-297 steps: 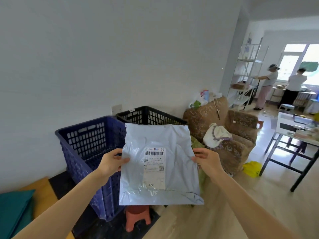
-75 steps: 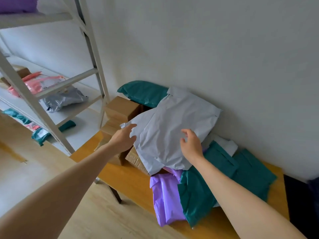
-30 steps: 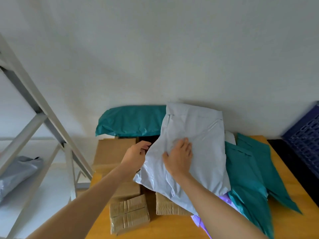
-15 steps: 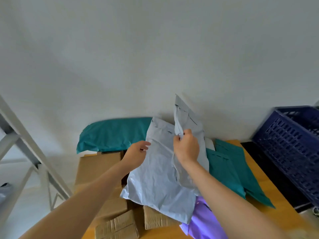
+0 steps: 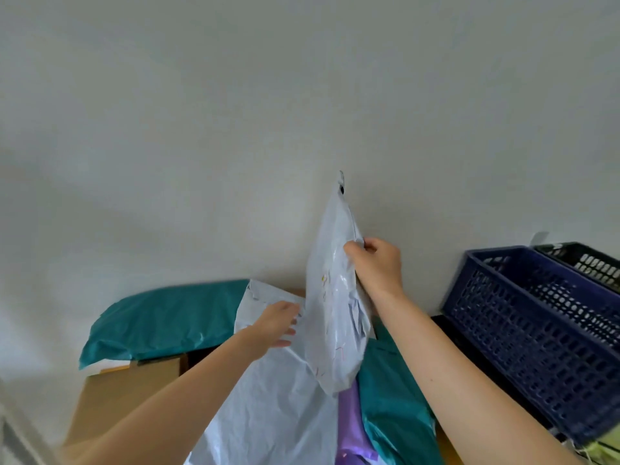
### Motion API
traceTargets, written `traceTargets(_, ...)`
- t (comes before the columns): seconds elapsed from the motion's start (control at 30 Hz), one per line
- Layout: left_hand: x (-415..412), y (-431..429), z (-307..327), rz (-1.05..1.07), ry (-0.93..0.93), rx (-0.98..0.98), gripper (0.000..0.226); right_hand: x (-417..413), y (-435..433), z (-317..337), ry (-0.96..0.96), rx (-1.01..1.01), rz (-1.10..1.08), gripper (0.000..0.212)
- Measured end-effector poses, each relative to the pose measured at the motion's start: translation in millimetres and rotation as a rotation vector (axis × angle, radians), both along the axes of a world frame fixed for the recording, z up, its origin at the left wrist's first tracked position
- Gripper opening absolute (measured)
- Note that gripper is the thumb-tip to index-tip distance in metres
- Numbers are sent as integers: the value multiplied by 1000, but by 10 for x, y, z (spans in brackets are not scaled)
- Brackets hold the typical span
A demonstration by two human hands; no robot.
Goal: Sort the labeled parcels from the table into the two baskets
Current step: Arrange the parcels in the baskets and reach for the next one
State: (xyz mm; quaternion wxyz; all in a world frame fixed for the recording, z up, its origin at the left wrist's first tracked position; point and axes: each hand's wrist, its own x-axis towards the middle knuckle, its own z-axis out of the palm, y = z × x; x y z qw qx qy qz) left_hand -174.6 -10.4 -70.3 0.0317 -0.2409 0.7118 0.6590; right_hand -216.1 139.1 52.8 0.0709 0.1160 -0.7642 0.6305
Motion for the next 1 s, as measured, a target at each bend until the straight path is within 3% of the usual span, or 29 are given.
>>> traceTargets(0.13, -92, 50, 99, 65, -6, 256, 37, -31, 172, 139, -106, -126, 47, 30)
traceTargets(0.3, -136, -26, 153, 126, 19, 443, 26, -107, 372, 163, -159, -190, 86, 9)
traceTargets(0.47, -164, -86, 235, 218, 27, 390, 10, -236, 600, 131, -128, -162, 156, 17)
traceTargets(0.73, -83, -240, 459, 238, 103, 233, 27, -445, 928, -80, -157, -11, 186, 16)
traceTargets(1.0, 87, -334, 573, 268, 217, 97, 36, -489, 1024, -423, -185, 132, 154, 39)
